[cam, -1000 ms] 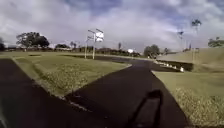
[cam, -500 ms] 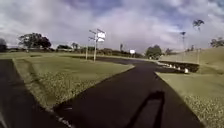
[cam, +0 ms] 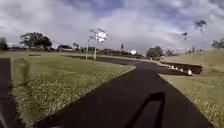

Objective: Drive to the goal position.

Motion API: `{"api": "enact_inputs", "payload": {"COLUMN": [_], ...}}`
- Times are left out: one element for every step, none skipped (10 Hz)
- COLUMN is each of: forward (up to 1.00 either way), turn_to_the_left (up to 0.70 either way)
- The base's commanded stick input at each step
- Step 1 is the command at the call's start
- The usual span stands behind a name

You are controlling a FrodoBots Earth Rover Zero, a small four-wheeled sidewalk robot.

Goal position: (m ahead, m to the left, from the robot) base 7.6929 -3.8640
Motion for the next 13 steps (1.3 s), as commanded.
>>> {"api": "enact_inputs", "payload": {"forward": [0.70,0.70,0.70,0.70,0.70,0.70,0.70,0.70,0.70,0.70,0.70,0.70,0.70], "turn_to_the_left": [-0.35,-0.35,-0.35,-0.35,-0.35,-0.35,-0.35,-0.35,-0.35,-0.35,-0.35,-0.35,-0.09]}}
